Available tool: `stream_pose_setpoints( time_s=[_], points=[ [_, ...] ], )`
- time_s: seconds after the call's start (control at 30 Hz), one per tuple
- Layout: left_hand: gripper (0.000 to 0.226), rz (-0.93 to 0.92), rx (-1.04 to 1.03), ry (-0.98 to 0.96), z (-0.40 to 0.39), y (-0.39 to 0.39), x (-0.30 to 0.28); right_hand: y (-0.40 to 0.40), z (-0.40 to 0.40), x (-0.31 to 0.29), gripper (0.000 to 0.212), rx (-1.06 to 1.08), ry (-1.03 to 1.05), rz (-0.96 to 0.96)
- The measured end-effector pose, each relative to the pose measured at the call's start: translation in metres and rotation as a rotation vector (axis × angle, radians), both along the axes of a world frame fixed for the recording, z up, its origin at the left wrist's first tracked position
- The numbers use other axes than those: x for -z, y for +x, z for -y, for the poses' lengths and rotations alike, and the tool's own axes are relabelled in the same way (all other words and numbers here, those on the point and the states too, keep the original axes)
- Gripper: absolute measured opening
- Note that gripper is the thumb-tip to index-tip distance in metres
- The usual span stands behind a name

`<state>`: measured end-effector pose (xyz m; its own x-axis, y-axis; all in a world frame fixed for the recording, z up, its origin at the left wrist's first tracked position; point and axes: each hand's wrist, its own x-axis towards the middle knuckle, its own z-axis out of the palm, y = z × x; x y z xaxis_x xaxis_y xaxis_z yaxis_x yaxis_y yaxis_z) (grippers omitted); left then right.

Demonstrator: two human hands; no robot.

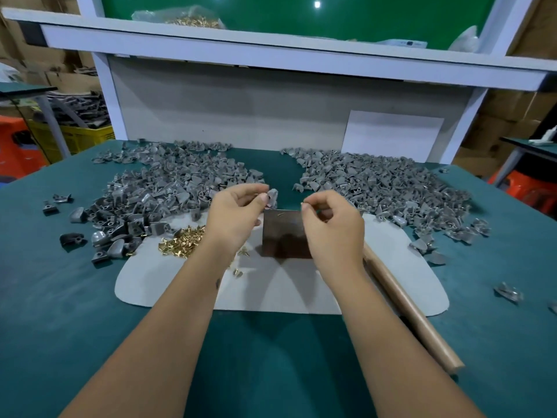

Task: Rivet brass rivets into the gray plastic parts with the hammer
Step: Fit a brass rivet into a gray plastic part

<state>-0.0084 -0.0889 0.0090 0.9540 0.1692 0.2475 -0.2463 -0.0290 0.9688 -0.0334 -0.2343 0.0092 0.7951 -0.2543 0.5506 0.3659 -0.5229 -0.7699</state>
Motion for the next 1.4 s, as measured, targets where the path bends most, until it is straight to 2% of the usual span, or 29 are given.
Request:
stream_pose_setpoints(
  time_s=[0.17,0.27,0.43,0.53,0.67,0.87,1.0,1.1,1.2,1.3,1.4],
  points=[
    [0.014,0.018,0.011,0.223,0.010,-0.002,0.006,0.002,0.014,0.010,0.014,0.045,-0.014,-0.030],
    [0.022,0.052,0.048,0.277,0.015,-0.002,0.006,0.001,0.010,0.007,0.015,-0.001,0.015,0.000],
    [0.024,0.064,0.127,0.235,0.020,-0.006,0.007,0.001,0.006,0.006,0.020,-0.086,0.055,0.017],
    [0.021,0.101,0.124,0.315,0.020,-0.005,0.009,0.003,0.008,0.008,0.020,-0.082,0.033,0.009],
    [0.030,0.181,0.101,0.445,0.022,-0.006,0.009,0.005,0.010,0.010,0.020,-0.117,0.078,-0.023],
    [0.024,0.187,0.044,0.468,0.020,-0.001,0.015,0.005,0.008,0.013,0.016,-0.123,0.046,-0.037],
    [0.017,0.176,-0.009,0.368,0.024,-0.003,0.018,0.004,0.009,0.014,0.010,-0.099,0.006,-0.033],
    [0.008,0.149,-0.046,0.430,0.025,-0.001,0.019,0.005,0.011,0.014,0.009,-0.083,-0.008,-0.041],
    [0.009,0.127,-0.057,0.462,0.022,0.002,0.019,0.005,0.014,0.015,0.012,-0.061,-0.025,-0.054],
    [0.021,0.097,-0.025,0.429,0.020,0.004,0.018,0.005,0.015,0.015,0.013,-0.046,-0.036,-0.066],
    [0.022,0.114,0.010,0.500,0.020,0.007,0.019,0.005,0.015,0.014,0.012,-0.039,-0.042,-0.065]
  ],
)
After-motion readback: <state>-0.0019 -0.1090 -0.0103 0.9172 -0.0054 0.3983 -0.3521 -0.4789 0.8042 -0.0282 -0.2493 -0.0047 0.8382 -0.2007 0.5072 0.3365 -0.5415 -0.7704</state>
